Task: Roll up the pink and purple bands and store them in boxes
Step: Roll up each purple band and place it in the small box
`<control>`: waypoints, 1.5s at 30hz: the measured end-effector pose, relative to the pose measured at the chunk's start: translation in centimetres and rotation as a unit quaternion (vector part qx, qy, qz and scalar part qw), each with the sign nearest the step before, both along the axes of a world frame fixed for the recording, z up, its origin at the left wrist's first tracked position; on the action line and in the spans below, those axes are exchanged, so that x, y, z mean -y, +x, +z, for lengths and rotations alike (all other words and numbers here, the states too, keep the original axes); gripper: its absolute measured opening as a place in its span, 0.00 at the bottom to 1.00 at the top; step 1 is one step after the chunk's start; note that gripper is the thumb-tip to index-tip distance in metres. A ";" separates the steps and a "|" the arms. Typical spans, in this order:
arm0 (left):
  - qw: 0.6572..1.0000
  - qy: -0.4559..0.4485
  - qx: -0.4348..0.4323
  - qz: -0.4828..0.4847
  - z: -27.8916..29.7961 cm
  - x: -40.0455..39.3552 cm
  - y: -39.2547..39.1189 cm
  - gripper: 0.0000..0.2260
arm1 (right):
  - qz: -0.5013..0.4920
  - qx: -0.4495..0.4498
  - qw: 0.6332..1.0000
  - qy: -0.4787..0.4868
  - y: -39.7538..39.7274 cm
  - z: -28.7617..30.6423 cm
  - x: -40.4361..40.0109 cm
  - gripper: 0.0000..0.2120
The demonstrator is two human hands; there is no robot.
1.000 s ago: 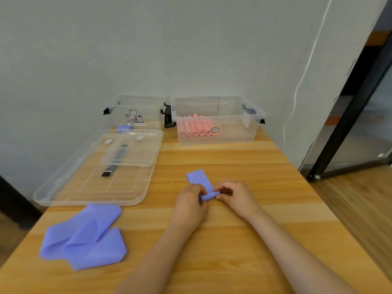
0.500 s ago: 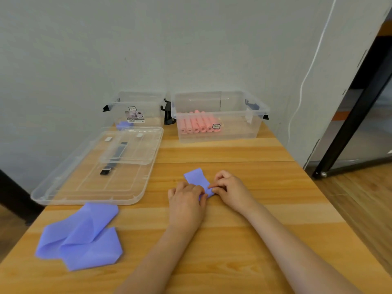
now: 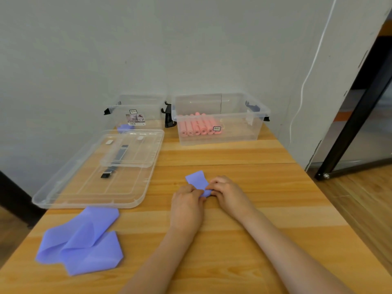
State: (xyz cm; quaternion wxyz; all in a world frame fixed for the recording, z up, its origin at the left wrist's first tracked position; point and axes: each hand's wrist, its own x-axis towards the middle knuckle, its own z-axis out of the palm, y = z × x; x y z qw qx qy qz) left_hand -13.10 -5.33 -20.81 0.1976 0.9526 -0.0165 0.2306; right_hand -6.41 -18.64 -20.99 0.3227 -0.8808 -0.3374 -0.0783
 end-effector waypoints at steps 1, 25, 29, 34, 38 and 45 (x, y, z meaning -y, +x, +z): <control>1.000 -0.021 -0.007 0.003 0.1 -0.1 0.1 0.03 | -0.001 0.004 1.000 -0.006 0.1 -0.1 0.0 0.09; 0.994 -0.078 -0.052 0.061 -0.1 -0.8 1.5 0.14 | -0.067 0.010 0.997 0.032 1.0 -0.5 -0.8 0.06; 0.997 -0.032 -0.044 0.055 0.0 -0.8 1.7 0.08 | -0.070 0.036 0.997 -0.011 1.1 -0.7 -1.2 0.06; 0.993 0.045 -0.063 0.091 0.5 -0.2 2.0 0.08 | -0.090 0.076 0.989 -0.092 1.2 -0.3 -1.3 0.11; 0.991 0.120 -0.036 0.040 0.0 0.1 2.0 0.14 | -0.109 0.093 0.984 -0.104 1.0 0.1 -1.6 0.08; 0.999 0.050 -0.003 0.006 0.1 -0.3 2.4 0.17 | -0.092 0.057 0.992 -0.057 0.7 -0.4 -1.6 0.12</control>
